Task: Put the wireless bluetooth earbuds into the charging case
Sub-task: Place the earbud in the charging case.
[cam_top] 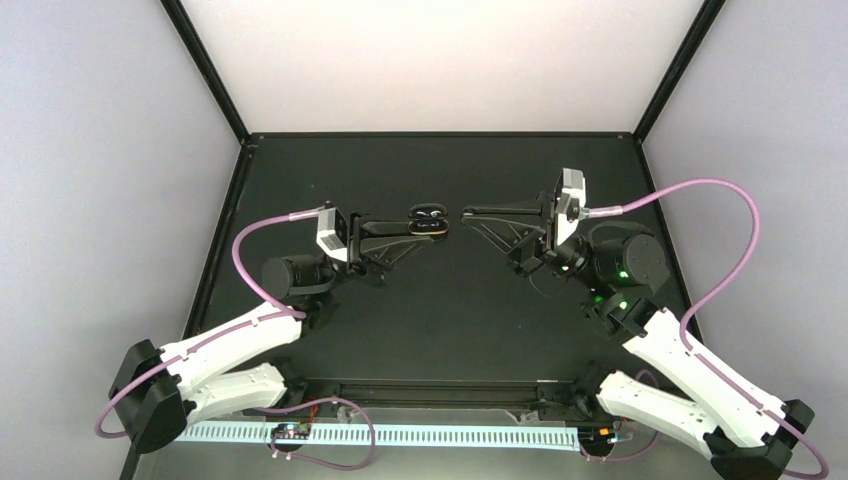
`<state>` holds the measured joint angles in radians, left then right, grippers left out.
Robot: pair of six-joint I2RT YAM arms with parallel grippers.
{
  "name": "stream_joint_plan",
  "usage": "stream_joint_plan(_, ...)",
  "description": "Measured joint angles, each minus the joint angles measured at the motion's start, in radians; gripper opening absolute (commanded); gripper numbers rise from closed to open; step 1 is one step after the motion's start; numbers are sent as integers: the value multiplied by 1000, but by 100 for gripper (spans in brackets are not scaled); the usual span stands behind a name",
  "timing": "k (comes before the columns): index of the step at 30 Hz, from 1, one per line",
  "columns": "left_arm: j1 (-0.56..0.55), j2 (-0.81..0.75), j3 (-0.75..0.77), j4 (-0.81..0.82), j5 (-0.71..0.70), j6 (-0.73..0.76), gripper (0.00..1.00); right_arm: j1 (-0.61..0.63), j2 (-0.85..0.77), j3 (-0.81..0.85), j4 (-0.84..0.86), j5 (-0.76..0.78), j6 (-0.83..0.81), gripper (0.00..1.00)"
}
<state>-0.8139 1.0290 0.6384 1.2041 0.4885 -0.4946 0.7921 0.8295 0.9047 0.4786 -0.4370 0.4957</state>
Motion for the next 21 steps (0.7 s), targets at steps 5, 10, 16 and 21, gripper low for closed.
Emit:
stream_joint_plan(5,0,0,7,0,-7,-11,2,0,-30,11,-60,-4,-69,1)
stream_joint_plan(10,0,8,48,6,6,-50,1,0,-61,25,-98,-14,-162,1)
stream_joint_plan(16,-11,51,103,42,55,-97,2,1,-65,47,-100,-65,-228,1)
stream_joint_plan(21,-23,73,137,45,92,-127,2,1,-77,47,-87,-85,-249,1)
